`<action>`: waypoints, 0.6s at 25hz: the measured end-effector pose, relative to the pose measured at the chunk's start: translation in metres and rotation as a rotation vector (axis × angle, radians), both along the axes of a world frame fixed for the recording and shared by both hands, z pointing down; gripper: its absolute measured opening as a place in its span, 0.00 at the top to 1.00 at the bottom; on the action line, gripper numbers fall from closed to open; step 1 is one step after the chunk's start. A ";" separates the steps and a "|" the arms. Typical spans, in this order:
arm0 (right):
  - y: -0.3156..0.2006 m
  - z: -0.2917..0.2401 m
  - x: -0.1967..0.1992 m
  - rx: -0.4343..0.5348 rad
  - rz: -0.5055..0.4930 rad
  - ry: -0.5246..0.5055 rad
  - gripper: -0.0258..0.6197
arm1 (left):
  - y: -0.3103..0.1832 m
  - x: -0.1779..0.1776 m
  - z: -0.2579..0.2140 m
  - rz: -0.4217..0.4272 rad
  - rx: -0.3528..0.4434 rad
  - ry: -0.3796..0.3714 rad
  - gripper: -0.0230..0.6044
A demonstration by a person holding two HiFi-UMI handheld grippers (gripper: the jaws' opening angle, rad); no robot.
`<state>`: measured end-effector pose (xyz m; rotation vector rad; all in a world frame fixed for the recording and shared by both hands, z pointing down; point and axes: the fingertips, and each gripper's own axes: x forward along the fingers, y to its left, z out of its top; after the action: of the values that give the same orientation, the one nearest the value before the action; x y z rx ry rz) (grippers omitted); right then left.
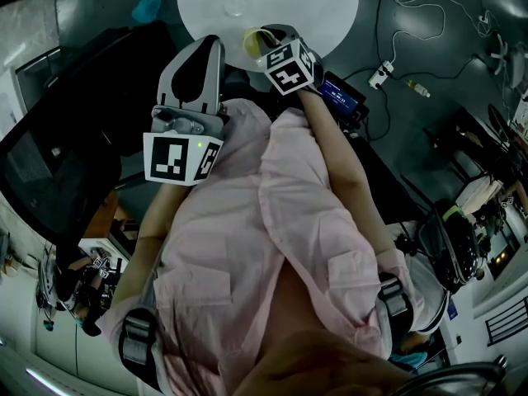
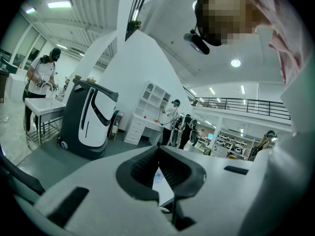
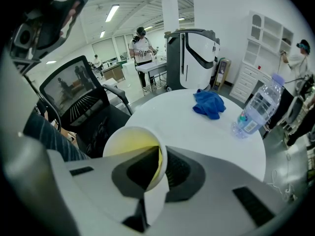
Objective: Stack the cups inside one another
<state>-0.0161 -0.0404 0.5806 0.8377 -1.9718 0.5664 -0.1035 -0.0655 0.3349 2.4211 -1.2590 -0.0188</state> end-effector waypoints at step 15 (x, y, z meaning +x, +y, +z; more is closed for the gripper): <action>-0.002 0.000 -0.002 0.019 0.005 0.003 0.70 | 0.000 -0.003 0.002 -0.008 -0.010 0.005 0.94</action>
<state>-0.0177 -0.0423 0.5803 0.8551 -1.9755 0.5497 -0.1060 -0.0656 0.3364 2.4064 -1.2636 -0.0210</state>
